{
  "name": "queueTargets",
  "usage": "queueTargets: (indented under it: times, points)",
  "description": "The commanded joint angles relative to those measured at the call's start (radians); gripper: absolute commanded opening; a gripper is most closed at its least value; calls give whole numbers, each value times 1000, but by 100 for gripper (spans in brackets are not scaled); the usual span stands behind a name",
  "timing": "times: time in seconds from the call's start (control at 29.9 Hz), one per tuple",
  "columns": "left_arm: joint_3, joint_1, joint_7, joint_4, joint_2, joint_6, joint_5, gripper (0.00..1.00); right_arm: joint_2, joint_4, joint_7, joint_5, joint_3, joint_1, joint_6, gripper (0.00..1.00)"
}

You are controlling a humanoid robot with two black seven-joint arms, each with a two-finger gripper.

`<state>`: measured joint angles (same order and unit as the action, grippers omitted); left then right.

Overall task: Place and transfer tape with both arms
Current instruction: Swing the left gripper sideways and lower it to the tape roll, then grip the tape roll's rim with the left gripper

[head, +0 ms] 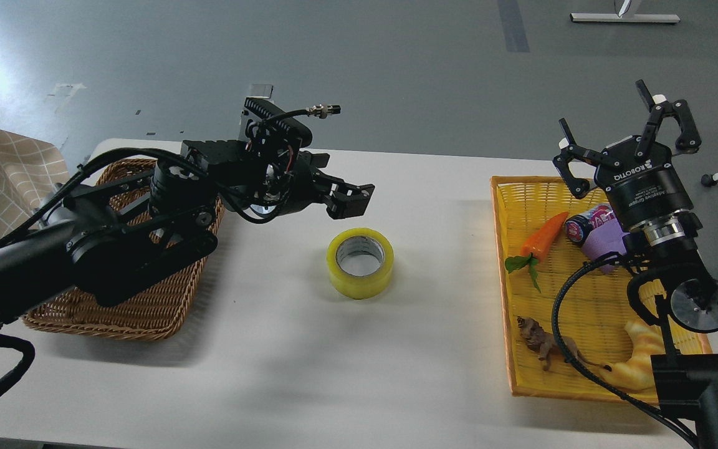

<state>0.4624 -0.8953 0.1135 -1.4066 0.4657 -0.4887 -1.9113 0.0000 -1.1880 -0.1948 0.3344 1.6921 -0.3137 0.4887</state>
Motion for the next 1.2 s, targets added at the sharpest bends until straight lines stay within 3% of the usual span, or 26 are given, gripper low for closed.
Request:
queueTargets:
  times: [0.0, 1.17]
  points:
    - [-19, 6, 5, 0, -19, 0, 1, 98, 0, 5, 0, 0, -2, 2, 0, 99]
    - [-122, 61, 28, 268, -159, 0, 11, 97, 0, 16, 0, 0, 0, 10, 0, 99]
